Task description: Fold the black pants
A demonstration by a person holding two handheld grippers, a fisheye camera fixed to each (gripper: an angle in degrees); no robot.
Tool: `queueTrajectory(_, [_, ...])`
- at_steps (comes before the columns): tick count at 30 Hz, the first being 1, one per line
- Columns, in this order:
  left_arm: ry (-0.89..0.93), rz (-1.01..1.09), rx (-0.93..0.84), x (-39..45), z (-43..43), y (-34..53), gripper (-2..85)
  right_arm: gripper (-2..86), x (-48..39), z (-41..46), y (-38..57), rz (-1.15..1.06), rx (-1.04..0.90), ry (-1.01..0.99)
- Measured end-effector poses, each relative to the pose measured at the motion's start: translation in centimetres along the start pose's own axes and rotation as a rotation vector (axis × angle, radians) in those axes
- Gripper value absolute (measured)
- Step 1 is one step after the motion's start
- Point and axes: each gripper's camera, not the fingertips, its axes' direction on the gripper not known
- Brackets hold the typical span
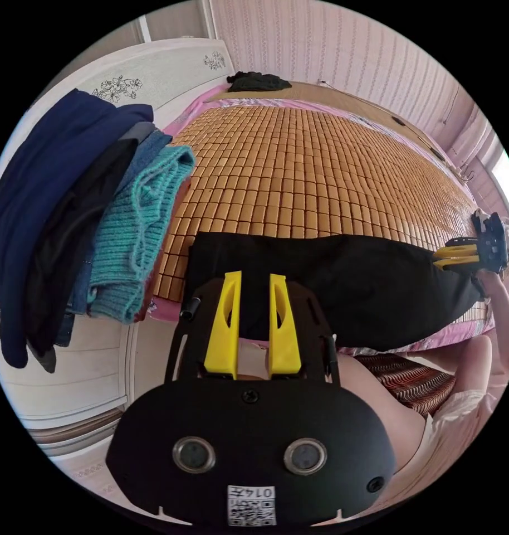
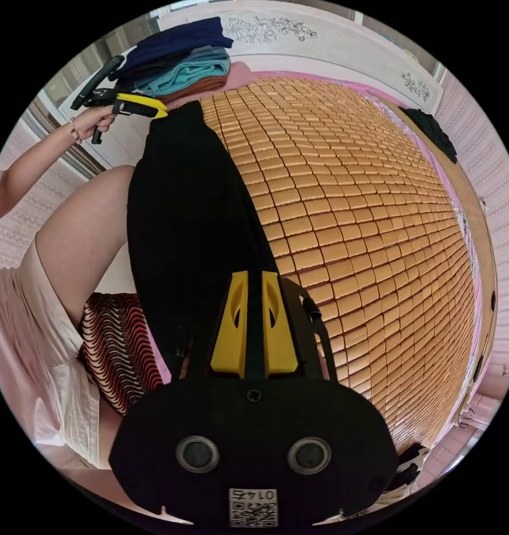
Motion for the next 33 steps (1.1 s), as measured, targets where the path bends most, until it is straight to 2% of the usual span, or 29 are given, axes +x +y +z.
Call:
queueTrajectory(3, [0.031,0.014,-0.055,-1.1,1.9,0.1,8.1,-0.4,0.0,1.5,-1.3,-0.007,-0.029,0.015])
queueTrajectory(5, [0.037,0.028,-0.021,-1.8,1.9,0.5,8.0,-0.7,-0.3,1.9,-2.0,-0.029,-0.046,0.027])
queueTrajectory(9, [0.069,0.015,-0.012,-3.8,1.6,1.0,8.0,-0.7,0.3,1.3,-3.2,-0.006,0.034,0.101])
queueTrajectory(12, [0.083,-0.004,-0.022,-4.9,1.4,1.0,8.0,-0.3,1.4,4.7,-4.0,0.011,-0.060,0.004])
queueTrajectory(15, [0.013,0.013,-0.012,-5.4,0.2,0.9,7.9,2.6,0.8,4.8,-2.9,0.011,-0.020,-0.010])
queueTrajectory(17, [0.025,0.068,0.059,-5.0,-1.8,1.0,7.8,4.1,0.4,5.8,-2.2,0.002,-0.053,-0.018])
queueTrajectory(19, [0.087,0.234,0.132,-2.4,-4.3,0.6,7.5,2.4,0.1,8.4,-1.7,-0.016,-0.164,0.001])
queueTrajectory(25, [0.191,0.668,0.173,8.3,-5.0,-2.1,7.8,-0.6,0.5,5.5,-1.4,-0.006,-0.068,-0.019])
queueTrajectory(29, [0.257,0.737,0.175,11.8,-4.0,-3.9,7.8,-0.6,2.3,5.3,-1.4,0.060,-0.031,-0.041])
queueTrajectory(33, [0.254,0.738,0.070,14.0,-0.7,-5.7,7.6,-0.6,3.4,8.5,-1.1,0.143,-0.061,-0.041])
